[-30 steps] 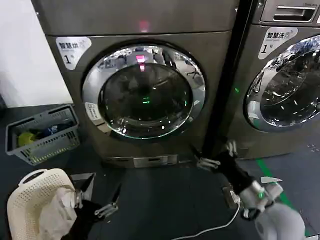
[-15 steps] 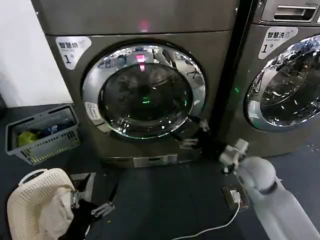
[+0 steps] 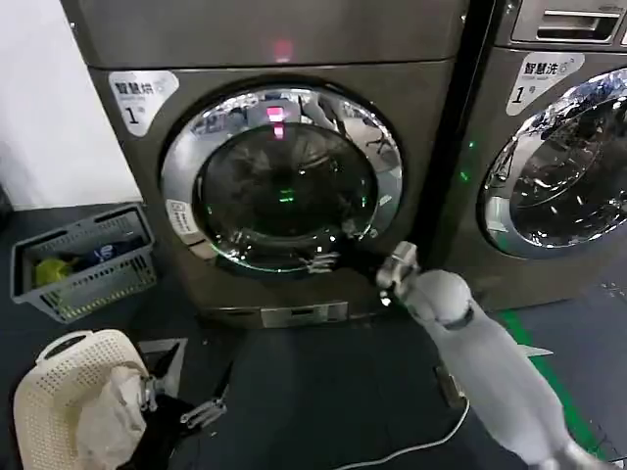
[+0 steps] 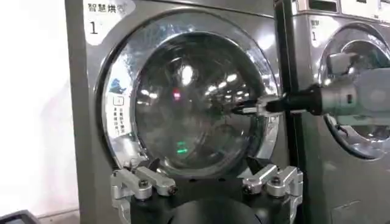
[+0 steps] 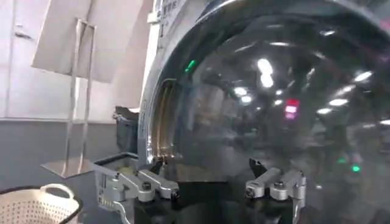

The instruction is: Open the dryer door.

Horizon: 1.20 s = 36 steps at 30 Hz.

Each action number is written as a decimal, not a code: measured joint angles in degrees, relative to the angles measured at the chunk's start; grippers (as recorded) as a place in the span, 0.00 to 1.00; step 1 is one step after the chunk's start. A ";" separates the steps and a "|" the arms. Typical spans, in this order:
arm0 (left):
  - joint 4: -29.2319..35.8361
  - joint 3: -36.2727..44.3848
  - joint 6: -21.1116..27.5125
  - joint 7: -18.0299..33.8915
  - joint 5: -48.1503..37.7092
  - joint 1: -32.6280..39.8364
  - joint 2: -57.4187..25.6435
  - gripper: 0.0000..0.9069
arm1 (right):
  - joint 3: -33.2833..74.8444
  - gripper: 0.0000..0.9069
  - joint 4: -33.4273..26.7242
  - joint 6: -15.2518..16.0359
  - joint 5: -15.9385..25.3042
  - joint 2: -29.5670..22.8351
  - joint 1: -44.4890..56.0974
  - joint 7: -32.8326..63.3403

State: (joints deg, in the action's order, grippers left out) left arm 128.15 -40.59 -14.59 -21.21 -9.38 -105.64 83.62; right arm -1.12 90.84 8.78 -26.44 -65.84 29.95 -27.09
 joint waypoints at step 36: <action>-0.18 1.02 -1.20 -0.10 3.48 -1.51 1.12 1.00 | -11.21 1.00 -25.60 -3.24 5.70 -24.26 -15.96 -0.46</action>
State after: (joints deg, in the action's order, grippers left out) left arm 127.98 -39.57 -15.79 -21.31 -5.90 -107.14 84.74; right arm -12.33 65.24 5.54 -20.74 -90.10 13.99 -27.55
